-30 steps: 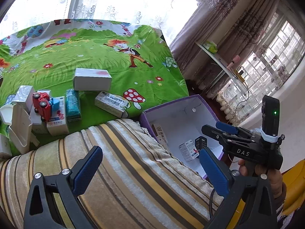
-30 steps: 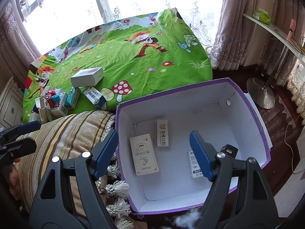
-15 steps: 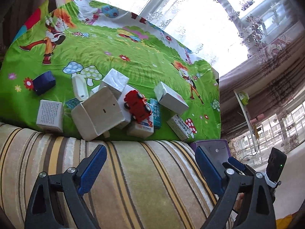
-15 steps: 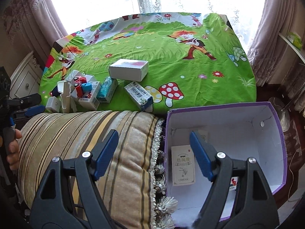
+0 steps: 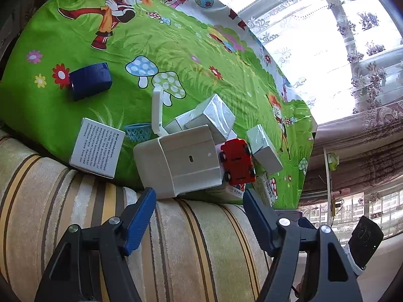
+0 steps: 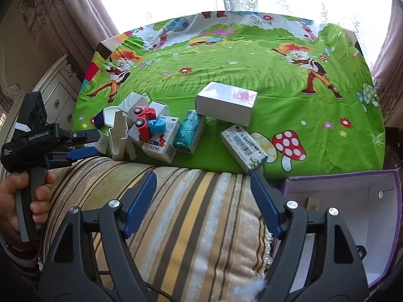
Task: Organize rigid objects
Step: 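Grasp the white plastic bracket with the left tool while the right tool grasps the red-blue toy car, then carry the bracket and toy car into the purple-rimmed box and open both tools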
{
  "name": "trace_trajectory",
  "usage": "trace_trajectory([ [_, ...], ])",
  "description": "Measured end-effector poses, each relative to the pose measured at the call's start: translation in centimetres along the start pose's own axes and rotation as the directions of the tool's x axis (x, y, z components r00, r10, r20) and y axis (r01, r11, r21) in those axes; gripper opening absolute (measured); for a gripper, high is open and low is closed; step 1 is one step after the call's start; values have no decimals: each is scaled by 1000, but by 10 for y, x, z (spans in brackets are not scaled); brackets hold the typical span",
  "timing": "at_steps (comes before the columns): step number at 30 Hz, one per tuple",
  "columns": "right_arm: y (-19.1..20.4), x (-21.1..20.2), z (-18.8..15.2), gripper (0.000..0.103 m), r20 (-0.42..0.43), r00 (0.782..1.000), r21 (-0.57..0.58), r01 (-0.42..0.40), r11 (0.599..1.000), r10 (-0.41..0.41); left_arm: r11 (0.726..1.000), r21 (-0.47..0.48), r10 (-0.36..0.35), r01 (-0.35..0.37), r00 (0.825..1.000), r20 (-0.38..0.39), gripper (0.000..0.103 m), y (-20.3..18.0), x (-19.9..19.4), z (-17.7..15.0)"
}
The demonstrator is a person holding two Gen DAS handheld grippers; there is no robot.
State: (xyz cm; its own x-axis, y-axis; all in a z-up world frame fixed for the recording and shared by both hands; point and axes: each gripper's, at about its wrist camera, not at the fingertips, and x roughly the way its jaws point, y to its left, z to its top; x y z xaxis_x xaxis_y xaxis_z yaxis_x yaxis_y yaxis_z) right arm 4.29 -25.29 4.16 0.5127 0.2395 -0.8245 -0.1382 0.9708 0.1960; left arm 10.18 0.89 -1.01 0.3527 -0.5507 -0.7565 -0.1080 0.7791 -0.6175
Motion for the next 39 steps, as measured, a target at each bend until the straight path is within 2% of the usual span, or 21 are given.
trace_trajectory([
  [8, 29, 33, 23, 80, -22, 997, -71, -77, 994, 76, 997, -34, 67, -68, 997, -32, 72, 9, 13, 9],
  [16, 44, 57, 38, 80, -39, 991, -101, -129, 987, 125, 991, -16, 129, -131, 989, -72, 72, 13, 29, 15],
  [23, 48, 80, 49, 80, -77, 982, -104, -179, 978, 172, 991, -13, 133, -134, 988, -80, 72, 18, 37, 18],
  [25, 52, 85, 50, 80, -85, 979, -120, -192, 974, 183, 991, -14, 130, -131, 988, -79, 68, 19, 38, 18],
  [27, 53, 89, 53, 80, -88, 979, -124, -192, 973, 182, 992, -18, 121, -123, 989, -81, 59, 21, 39, 19],
  [33, 56, 96, 56, 78, -92, 977, -140, -202, 969, 190, 994, -29, 105, -108, 991, -88, 40, 28, 41, 20],
  [35, 58, 100, 55, 68, -111, 974, -146, -212, 966, 197, 994, -30, 101, -104, 991, -93, 35, 29, 43, 19],
  [39, 60, 106, 53, 56, -137, 971, -151, -218, 964, 198, 995, -21, 93, -96, 992, -90, 35, 27, 42, 18],
])
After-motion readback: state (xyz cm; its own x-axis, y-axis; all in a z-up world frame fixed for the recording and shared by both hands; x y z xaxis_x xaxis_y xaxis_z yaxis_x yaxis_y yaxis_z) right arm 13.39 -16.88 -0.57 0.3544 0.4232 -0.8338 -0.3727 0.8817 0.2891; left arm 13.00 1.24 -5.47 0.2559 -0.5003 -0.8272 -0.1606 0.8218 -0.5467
